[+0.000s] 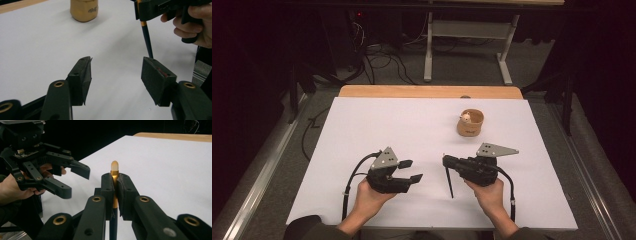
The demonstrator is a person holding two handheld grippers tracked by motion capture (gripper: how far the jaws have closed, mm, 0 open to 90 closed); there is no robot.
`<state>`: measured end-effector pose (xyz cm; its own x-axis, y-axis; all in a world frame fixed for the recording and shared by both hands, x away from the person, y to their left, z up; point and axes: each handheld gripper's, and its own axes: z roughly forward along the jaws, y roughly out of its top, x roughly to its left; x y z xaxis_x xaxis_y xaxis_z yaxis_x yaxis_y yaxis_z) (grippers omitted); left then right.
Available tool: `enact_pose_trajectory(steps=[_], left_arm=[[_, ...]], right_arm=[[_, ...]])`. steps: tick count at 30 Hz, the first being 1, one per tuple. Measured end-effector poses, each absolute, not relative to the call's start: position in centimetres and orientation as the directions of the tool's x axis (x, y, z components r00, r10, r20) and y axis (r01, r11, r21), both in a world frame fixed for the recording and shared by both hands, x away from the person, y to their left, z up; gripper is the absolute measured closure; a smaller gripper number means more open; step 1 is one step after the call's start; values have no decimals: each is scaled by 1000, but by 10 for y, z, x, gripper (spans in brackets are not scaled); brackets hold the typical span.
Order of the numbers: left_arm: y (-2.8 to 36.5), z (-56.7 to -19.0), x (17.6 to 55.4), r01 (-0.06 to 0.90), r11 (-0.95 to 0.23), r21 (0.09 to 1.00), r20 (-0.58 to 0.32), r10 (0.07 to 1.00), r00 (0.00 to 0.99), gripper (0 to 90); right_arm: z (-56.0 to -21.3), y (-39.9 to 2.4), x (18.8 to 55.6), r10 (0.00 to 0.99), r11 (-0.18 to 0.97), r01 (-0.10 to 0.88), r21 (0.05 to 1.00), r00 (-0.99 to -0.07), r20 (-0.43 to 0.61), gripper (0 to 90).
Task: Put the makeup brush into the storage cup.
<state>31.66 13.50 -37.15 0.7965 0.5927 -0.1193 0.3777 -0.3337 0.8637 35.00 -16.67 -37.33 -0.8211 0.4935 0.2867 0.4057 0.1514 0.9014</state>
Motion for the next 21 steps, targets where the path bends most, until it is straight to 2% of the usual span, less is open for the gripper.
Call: enact_pose_trajectory(steps=[13, 21], left_arm=[[185, -376, 314, 394, -178, 902, -177, 679, 712, 352], [197, -383, 316, 424, -146, 894, -226, 669, 708, 332]], right_arm=[[-370, -176, 352, 529, 146, 405, 902, -803, 275, 860], [-363, -187, 352, 553, 139, 398, 907, -791, 263, 860]])
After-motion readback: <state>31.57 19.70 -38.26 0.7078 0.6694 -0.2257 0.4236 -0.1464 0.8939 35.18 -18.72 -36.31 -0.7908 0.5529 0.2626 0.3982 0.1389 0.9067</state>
